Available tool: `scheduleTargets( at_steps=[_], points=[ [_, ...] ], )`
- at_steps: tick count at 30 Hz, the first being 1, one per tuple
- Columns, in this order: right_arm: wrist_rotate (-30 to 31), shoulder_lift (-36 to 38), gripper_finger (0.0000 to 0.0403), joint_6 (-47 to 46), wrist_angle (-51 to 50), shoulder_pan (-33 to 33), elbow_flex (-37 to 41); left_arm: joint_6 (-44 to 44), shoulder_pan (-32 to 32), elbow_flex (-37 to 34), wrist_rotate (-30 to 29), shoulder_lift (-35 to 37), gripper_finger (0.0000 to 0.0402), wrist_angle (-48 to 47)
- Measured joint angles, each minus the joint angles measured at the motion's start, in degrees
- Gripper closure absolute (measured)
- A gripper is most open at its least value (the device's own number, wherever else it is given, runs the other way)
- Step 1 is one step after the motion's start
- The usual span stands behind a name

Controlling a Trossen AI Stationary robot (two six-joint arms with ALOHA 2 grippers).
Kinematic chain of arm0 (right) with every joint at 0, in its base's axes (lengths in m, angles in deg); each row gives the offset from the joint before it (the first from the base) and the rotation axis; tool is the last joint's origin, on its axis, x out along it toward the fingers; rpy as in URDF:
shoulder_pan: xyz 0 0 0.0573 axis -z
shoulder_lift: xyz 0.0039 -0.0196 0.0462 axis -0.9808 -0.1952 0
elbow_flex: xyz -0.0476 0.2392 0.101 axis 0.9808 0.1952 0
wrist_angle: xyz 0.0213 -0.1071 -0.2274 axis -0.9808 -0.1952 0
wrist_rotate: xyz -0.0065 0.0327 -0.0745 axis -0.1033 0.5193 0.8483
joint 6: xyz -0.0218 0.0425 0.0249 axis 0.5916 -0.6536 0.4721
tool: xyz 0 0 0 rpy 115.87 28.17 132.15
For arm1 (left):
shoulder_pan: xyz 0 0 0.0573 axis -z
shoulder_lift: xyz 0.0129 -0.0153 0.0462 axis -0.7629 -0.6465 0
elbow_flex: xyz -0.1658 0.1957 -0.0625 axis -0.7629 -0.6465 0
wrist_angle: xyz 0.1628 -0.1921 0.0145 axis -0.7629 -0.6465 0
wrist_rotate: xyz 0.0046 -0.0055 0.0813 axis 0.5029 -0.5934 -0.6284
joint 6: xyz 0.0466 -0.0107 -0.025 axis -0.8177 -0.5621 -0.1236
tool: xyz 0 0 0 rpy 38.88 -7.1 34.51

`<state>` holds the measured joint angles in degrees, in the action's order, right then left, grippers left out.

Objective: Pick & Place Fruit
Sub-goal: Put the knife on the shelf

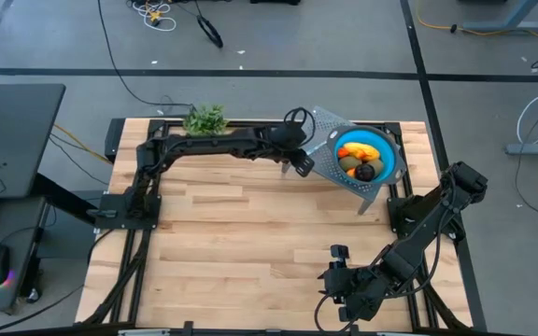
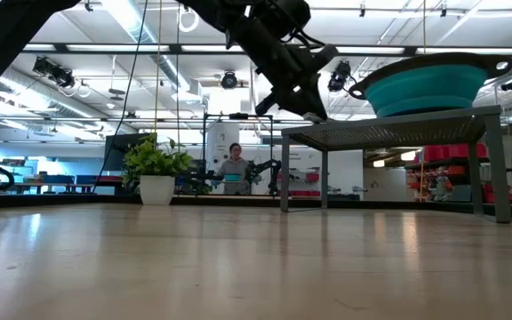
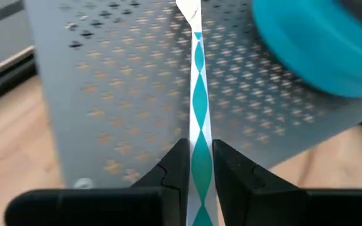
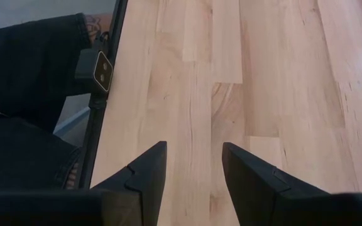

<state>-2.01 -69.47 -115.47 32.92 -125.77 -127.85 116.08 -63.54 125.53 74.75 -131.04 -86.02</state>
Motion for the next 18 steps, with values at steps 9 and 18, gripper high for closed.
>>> scheduleTargets(
  at_steps=[9,18],
  points=[
    [0.0,0.0,0.0238,0.0,0.1,0.0,0.0,4.6,0.3,0.0,-4.2,0.0,0.0331,0.8],
    [0.0,0.0,0.0238,0.0,1.4,0.0,0.0,11.6,0.3,0.0,-6.1,0.0,0.0328,2.6]
  ],
)
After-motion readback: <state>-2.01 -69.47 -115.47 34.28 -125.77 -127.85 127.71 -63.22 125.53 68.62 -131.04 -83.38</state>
